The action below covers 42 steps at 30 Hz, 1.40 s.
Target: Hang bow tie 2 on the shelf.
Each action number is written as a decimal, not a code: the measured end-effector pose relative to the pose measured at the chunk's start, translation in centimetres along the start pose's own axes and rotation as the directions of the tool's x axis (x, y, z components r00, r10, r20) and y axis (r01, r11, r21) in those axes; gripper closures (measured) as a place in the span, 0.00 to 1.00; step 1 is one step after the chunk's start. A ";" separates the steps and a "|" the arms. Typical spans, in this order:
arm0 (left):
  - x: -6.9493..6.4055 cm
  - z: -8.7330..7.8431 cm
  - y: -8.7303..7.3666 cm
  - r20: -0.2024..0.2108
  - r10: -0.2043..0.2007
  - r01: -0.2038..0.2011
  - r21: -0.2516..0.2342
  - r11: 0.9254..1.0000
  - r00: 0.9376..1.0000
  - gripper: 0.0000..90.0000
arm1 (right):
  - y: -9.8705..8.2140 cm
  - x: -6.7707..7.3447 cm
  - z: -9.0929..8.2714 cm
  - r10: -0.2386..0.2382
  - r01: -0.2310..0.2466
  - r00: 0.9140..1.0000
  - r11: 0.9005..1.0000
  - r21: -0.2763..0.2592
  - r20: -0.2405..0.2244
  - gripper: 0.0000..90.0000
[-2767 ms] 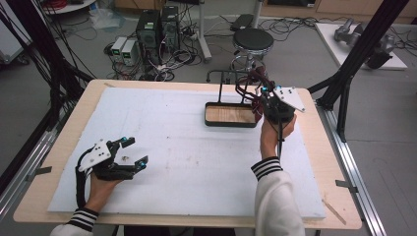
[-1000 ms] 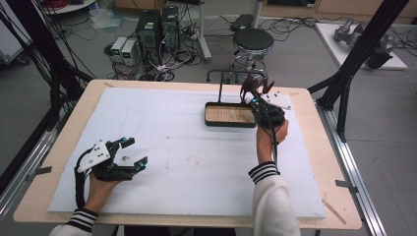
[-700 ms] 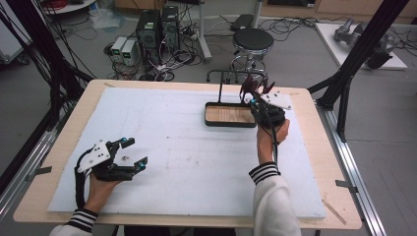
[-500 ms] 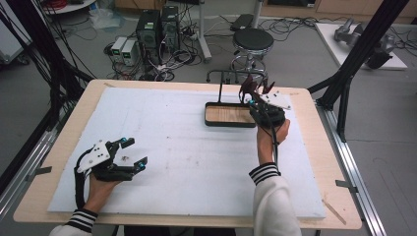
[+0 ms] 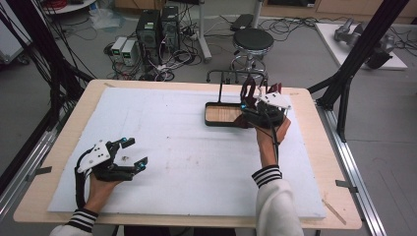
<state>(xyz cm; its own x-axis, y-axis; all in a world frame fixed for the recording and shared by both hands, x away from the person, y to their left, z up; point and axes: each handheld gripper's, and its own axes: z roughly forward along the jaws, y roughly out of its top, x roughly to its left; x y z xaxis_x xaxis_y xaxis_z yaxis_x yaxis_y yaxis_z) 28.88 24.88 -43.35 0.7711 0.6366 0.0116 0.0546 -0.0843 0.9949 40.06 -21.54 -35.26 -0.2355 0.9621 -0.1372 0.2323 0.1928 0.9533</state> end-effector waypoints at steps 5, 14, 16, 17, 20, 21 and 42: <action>0.1 -0.2 0.0 -0.005 0.001 -0.001 -0.002 1.000 1.000 0.17 | 0.2 0.0 -0.6 0.013 -0.014 0.999 1.000 -0.017 -0.035 0.12; 0.6 -0.8 0.1 -0.030 -0.001 0.000 -0.021 1.000 1.000 0.17 | 0.6 0.1 -3.2 0.005 -0.020 0.989 0.995 -0.096 -0.150 0.12; 0.6 -1.0 0.1 -0.036 -0.004 0.003 -0.023 1.000 0.999 0.17 | 0.4 0.1 -3.8 0.003 -0.023 0.984 0.994 -0.111 -0.177 0.12; 0.6 -1.0 0.1 -0.039 0.000 -0.001 -0.024 1.000 0.999 0.17 | 0.3 0.1 -4.2 0.003 -0.025 0.982 0.993 -0.114 -0.189 0.12; 0.4 -1.2 0.1 -0.049 0.004 -0.006 -0.025 1.000 0.999 0.17 | -0.3 0.0 -5.4 -0.001 -0.027 0.979 0.991 -0.134 -0.203 0.12; 0.3 -1.3 0.1 -0.050 0.004 -0.005 -0.026 1.000 0.999 0.17 | -0.5 0.0 -5.7 -0.001 -0.029 0.979 0.989 -0.144 -0.205 0.12; -0.3 -3.1 -1.7 -0.116 -0.021 0.013 -0.069 0.998 0.993 0.18 | -8.8 -1.7 -11.7 -0.014 -0.048 0.964 0.973 -0.225 -0.264 0.12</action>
<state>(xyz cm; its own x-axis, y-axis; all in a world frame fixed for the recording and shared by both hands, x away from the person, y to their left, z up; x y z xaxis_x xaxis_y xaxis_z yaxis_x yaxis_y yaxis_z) 26.60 27.26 -44.72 0.6911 0.7228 0.0020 0.0207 -0.0226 0.9995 27.36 -27.13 -40.23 -0.4793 0.8745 -0.0745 0.0246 0.0982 0.9949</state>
